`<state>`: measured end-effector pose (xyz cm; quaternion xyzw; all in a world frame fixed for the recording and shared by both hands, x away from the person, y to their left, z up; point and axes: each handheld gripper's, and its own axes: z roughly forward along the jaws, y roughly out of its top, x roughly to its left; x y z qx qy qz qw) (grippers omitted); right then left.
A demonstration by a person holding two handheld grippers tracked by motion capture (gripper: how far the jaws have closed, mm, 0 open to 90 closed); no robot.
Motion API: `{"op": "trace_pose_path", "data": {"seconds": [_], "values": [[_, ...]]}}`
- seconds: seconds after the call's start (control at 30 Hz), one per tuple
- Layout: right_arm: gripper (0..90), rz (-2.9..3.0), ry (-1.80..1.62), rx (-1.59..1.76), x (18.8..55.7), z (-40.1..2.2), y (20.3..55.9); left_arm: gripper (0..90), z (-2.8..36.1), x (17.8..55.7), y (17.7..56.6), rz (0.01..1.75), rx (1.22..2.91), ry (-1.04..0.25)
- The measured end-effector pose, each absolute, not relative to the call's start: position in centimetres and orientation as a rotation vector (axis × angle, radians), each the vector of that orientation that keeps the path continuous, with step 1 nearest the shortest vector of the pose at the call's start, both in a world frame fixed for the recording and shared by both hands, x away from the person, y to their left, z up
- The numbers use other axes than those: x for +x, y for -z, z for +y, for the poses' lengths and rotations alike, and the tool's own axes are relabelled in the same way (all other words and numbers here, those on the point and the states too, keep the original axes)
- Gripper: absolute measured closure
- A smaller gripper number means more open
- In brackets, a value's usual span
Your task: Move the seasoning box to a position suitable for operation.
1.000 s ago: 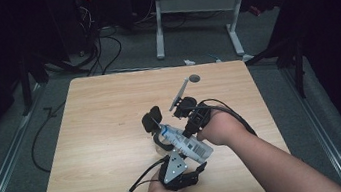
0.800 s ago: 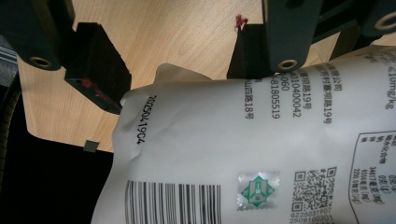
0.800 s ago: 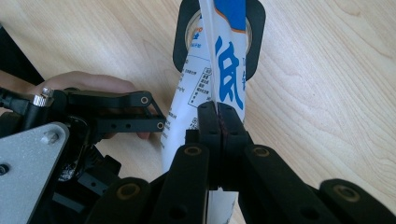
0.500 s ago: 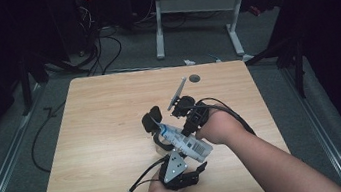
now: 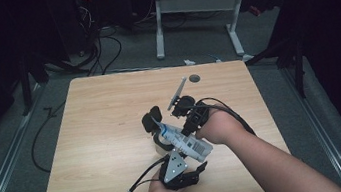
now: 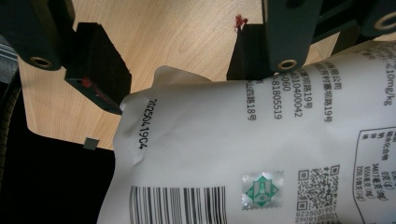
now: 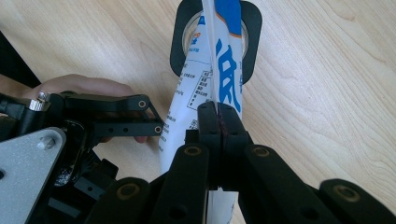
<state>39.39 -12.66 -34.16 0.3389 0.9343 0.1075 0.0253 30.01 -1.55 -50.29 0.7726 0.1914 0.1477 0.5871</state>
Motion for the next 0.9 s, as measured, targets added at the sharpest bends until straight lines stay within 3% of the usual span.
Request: {"op": "trace_pose_path", "data": {"seconds": [0.9], "values": [[90.0,2.879,-0.34,1.054,39.61,-12.8,33.81,41.4,-1.73,30.19,49.91,0.446,1.795,-0.341]]}}
